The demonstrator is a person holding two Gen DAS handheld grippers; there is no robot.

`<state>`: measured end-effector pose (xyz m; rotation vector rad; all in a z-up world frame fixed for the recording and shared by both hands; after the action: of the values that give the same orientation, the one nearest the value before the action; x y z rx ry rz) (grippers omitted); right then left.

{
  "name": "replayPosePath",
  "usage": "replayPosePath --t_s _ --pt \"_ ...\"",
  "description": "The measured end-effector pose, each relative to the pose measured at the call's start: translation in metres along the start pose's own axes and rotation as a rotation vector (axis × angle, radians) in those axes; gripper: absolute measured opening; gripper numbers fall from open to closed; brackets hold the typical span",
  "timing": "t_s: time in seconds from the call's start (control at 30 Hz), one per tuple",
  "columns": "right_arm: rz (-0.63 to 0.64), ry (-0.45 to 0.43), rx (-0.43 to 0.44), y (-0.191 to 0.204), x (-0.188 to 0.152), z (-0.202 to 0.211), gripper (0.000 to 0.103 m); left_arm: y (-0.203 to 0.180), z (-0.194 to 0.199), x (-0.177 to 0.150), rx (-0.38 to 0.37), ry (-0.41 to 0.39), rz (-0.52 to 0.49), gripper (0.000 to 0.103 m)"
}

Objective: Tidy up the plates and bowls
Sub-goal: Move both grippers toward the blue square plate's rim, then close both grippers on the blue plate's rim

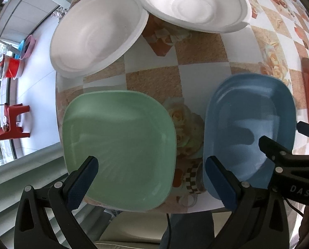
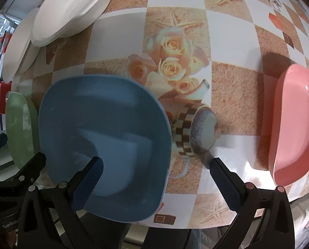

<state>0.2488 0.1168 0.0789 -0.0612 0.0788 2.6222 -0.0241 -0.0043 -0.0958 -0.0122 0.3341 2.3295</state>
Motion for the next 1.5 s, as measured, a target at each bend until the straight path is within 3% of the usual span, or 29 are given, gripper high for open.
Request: replayPosePath --t_s 0.17,0.67,0.87,1.13,1.3,1.5 --pt "-0.002 -0.026 0.012 0.002 0.022 0.016 0.103 -0.016 0.002 0.006 -0.002 -0.036 -0.031 0.103" --pt "-0.088 -0.032 -0.027 -0.054 0.015 0.044 0.103 -0.085 0.014 0.012 -0.068 -0.031 -0.089 0.103" --pt "-0.112 -0.051 -0.121 -0.081 0.003 0.071 0.103 -0.114 0.031 0.016 -0.088 -0.054 -0.110 0.103" --pt "-0.211 -0.050 -0.051 -0.122 -0.020 0.101 0.103 -0.122 0.054 0.009 -0.088 -0.094 -0.137 0.103" --pt "-0.220 -0.026 -0.016 -0.117 -0.020 0.099 0.103 -0.143 0.071 -0.006 -0.101 -0.129 -0.206 0.103" --pt "-0.245 -0.003 -0.006 -0.141 -0.034 0.101 0.103 -0.157 0.080 -0.004 -0.224 -0.142 -0.203 0.103"
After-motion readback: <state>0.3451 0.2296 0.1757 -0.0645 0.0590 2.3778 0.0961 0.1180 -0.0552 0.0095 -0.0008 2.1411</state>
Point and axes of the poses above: each gripper's, at about its wrist camera, not at the fingertips, and z roughly against the way its jaws point, y to its left, x to its top, the point moved 4 cm from there along -z, roughly the way its jaws point, and after that the axes turned 12 degrees about z, right-handed, at the moved point
